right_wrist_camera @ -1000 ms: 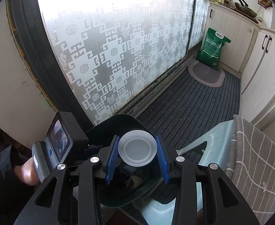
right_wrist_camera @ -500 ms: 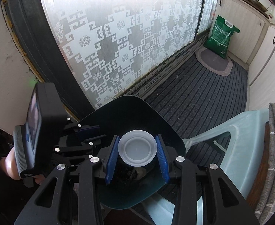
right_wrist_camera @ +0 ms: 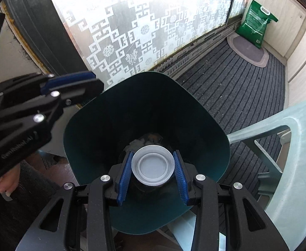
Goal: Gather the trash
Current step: 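Carry the nut shell and white lid to the teal bin and release both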
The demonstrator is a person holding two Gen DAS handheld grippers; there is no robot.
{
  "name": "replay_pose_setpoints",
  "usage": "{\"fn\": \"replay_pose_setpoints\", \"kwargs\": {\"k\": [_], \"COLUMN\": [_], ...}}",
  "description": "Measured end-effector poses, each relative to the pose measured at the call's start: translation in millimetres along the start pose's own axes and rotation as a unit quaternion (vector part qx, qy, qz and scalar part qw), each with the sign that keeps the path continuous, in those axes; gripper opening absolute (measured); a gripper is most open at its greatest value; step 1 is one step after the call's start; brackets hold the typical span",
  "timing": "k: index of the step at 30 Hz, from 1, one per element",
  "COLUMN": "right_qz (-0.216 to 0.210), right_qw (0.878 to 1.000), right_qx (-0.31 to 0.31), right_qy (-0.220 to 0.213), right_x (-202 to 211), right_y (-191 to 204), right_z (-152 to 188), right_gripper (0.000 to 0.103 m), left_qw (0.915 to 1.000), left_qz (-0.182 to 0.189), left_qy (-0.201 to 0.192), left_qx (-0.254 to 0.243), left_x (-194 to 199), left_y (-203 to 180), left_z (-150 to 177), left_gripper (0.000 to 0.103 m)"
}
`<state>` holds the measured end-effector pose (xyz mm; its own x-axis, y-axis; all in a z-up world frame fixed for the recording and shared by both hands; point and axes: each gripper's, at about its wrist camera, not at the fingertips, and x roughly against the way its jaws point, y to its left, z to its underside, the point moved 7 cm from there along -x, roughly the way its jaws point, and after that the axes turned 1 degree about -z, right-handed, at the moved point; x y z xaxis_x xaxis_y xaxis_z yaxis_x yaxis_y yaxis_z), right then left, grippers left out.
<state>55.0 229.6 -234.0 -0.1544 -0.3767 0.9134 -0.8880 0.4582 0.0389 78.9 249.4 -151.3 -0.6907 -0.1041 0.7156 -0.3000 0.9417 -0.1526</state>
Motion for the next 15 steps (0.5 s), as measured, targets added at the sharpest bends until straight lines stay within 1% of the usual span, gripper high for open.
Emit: {"fn": "replay_pose_setpoints", "kwargs": {"k": [7, 10, 13, 15], "right_qz": [-0.008, -0.01, -0.009, -0.008], "right_qw": [0.999, 0.999, 0.998, 0.998], "right_qx": [-0.001, -0.004, -0.004, -0.004], "right_qy": [0.033, 0.043, 0.054, 0.058], "right_x": [-20.3, -27.0, -34.0, -36.7], "right_y": [4.5, 4.6, 6.1, 6.2], "right_z": [14.1, 20.0, 25.9, 28.9], "right_gripper": [0.04, 0.041, 0.048, 0.048], "left_qw": [0.9992, 0.9989, 0.9984, 0.998], "left_qz": [0.012, 0.01, 0.012, 0.011], "left_qy": [-0.036, -0.045, -0.054, -0.06], "left_qx": [0.011, 0.009, 0.015, 0.016], "left_x": [15.9, 21.0, 26.4, 29.7], "left_y": [-1.0, 0.4, 1.6, 1.3], "left_z": [-16.6, -20.3, -23.7, -27.7], "left_gripper": [0.017, 0.017, 0.017, 0.017]}}
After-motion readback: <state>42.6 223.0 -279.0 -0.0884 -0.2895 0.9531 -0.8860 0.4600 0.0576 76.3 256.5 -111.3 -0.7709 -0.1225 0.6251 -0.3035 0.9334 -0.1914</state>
